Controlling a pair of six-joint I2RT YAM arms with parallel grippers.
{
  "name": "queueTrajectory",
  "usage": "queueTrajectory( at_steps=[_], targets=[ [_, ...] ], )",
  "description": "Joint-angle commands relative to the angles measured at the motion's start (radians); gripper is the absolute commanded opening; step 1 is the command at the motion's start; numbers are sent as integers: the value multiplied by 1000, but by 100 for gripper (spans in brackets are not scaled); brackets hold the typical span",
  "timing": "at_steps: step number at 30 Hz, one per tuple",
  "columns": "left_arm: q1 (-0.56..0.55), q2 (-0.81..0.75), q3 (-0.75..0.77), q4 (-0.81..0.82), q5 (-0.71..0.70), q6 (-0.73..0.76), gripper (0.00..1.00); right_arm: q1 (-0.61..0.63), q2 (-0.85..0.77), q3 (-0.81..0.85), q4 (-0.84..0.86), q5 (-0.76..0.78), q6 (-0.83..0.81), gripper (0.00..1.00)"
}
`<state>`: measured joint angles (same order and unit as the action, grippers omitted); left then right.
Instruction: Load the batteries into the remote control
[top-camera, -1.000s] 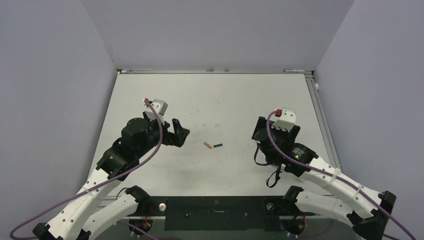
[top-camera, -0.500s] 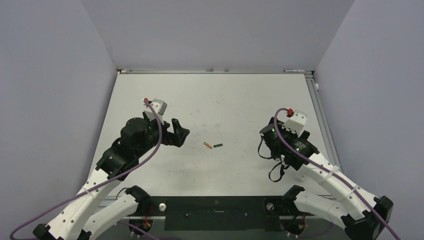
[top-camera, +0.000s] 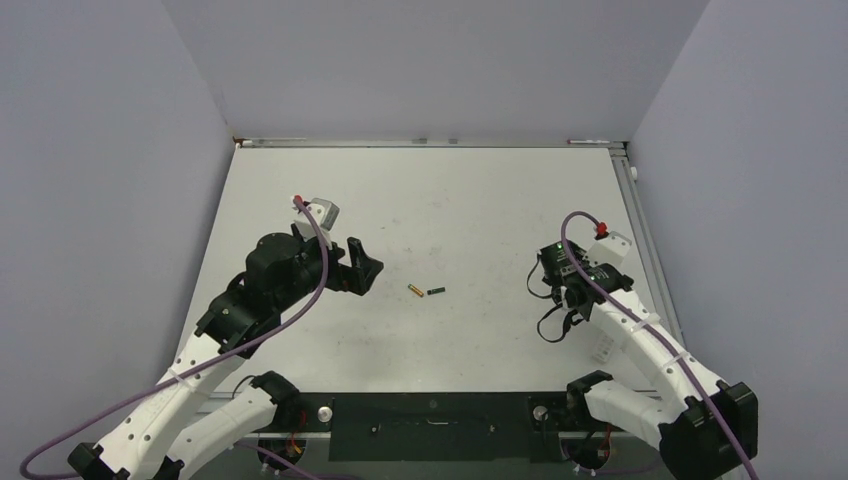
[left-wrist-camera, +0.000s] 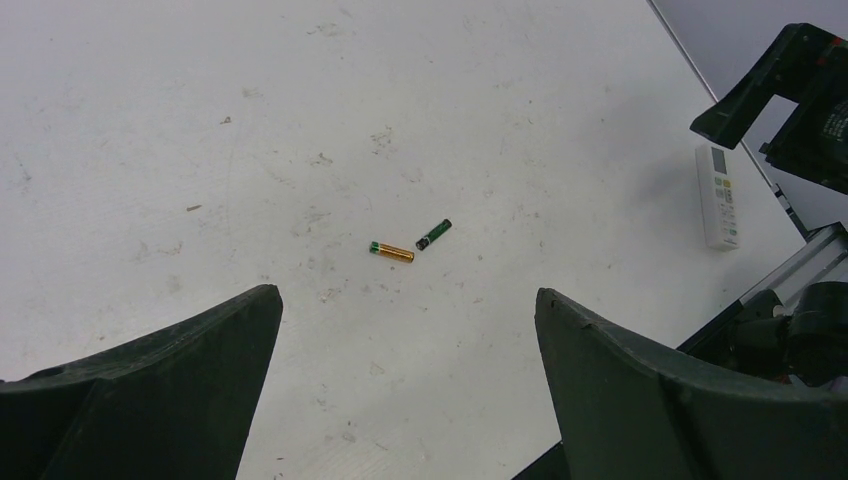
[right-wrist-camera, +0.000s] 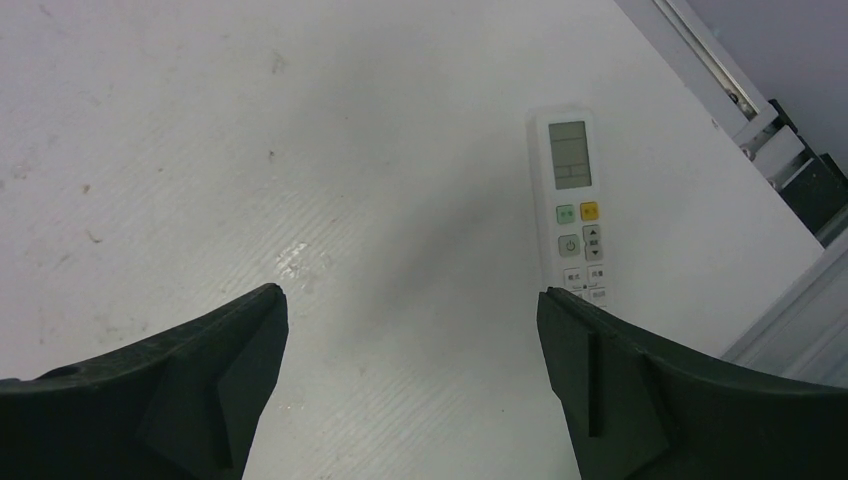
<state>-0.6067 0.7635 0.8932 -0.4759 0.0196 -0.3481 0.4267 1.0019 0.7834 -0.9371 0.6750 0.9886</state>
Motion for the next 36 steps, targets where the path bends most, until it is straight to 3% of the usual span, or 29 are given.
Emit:
queueTrajectory(
  at_steps=[1, 8, 27, 36],
  targets=[
    [5, -3, 43, 19, 23, -8, 96, -70, 67, -17, -7, -17, 67, 96],
    [5, 6, 42, 17, 31, -9, 96, -136, 136, -39, 9, -24, 107, 97],
    [5, 17, 42, 21, 44, -11, 96, -386, 183, -146, 184, -122, 8, 99],
    [5, 11, 40, 23, 54, -12, 96, -566, 214, -186, 237, -212, -31, 99]
  ],
)
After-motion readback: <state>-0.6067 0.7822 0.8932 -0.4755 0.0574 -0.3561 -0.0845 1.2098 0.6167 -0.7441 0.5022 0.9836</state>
